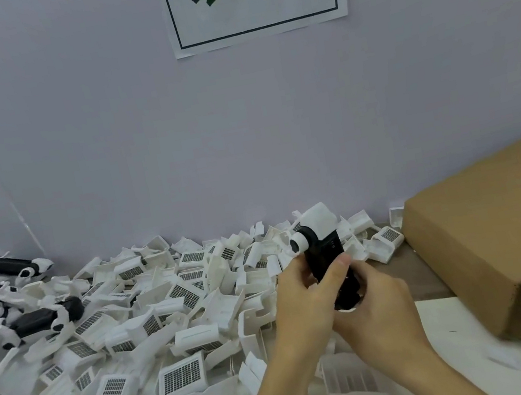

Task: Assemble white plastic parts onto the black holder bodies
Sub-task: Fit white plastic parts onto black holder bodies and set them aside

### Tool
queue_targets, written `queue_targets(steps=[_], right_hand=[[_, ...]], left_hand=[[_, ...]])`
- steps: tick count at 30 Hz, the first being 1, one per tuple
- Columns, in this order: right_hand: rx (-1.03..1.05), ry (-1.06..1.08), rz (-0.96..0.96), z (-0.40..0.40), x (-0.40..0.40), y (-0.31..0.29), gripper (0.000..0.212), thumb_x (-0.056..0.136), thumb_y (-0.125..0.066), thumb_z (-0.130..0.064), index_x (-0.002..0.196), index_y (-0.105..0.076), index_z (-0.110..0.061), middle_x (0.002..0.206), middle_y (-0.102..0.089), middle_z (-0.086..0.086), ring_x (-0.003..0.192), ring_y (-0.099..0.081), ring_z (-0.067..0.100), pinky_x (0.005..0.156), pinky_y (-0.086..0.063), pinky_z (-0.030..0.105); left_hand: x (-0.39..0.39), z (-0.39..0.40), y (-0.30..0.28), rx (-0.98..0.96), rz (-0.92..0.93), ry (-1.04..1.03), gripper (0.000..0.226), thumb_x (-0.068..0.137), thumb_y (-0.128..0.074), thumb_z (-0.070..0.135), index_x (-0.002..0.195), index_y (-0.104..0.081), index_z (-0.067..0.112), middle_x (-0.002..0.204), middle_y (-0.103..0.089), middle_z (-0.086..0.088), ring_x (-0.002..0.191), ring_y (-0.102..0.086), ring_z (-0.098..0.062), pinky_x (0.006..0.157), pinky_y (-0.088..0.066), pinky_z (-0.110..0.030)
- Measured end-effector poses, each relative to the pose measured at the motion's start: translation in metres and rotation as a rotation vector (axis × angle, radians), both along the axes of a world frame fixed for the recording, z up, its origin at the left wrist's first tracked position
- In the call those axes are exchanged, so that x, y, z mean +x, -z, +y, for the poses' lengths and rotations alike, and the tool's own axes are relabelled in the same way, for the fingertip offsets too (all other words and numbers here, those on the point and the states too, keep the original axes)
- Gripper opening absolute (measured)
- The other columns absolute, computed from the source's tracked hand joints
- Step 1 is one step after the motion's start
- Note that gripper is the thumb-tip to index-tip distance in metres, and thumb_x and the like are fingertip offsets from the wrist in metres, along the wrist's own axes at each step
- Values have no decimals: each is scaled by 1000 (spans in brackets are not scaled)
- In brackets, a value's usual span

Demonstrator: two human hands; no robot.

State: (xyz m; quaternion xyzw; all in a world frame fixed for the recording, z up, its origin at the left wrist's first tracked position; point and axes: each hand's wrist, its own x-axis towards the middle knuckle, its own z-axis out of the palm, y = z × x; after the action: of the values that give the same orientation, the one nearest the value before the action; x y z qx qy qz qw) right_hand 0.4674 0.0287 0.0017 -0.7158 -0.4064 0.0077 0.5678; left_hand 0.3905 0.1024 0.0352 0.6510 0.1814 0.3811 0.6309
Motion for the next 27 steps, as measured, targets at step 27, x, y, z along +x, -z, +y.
queue_targets(steps=[27], right_hand=[[228, 59, 310, -7, 15, -18, 56, 67, -88, -41, 117, -71, -23, 97, -73, -13, 86, -70, -1, 76, -59, 23]], left_hand=[[-6, -5, 9, 790, 413, -228, 23, 94, -57, 11, 111, -64, 23, 102, -65, 13, 100, -54, -17, 89, -46, -43]])
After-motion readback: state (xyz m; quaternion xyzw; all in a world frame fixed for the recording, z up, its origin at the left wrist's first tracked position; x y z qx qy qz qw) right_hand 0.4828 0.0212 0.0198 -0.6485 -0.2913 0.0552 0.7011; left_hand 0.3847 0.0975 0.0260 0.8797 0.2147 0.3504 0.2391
